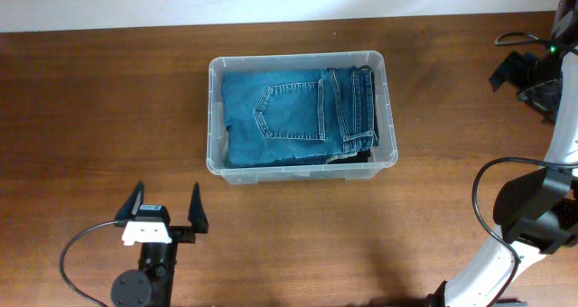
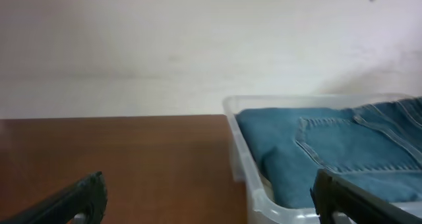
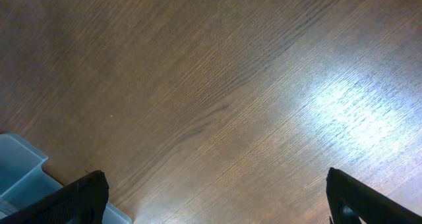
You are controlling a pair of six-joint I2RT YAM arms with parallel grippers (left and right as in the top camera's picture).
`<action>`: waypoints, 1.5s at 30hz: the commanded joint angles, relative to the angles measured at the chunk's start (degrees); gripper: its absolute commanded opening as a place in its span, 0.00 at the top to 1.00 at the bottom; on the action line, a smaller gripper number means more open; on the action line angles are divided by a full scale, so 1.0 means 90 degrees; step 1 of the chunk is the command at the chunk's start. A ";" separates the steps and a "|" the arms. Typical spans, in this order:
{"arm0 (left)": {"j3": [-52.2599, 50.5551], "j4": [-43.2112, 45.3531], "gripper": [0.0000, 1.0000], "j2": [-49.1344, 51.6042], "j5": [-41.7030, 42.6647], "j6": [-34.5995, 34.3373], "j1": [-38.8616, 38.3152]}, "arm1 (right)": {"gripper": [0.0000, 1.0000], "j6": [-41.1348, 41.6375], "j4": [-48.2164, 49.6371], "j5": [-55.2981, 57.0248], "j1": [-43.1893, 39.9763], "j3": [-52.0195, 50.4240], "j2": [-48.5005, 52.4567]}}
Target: Pack container
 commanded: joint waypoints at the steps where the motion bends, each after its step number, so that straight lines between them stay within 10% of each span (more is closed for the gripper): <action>1: -0.0155 0.0068 0.01 -0.0097 0.0163 0.0080 0.0216 | 0.02 0.0075 -0.0005 0.0080 -0.0017 -0.0019 0.0015; 45: -0.0311 -0.0583 0.00 -0.0095 0.0153 0.0124 0.0432 | 0.02 0.0075 -0.0007 0.0078 -0.0017 -0.0019 0.0015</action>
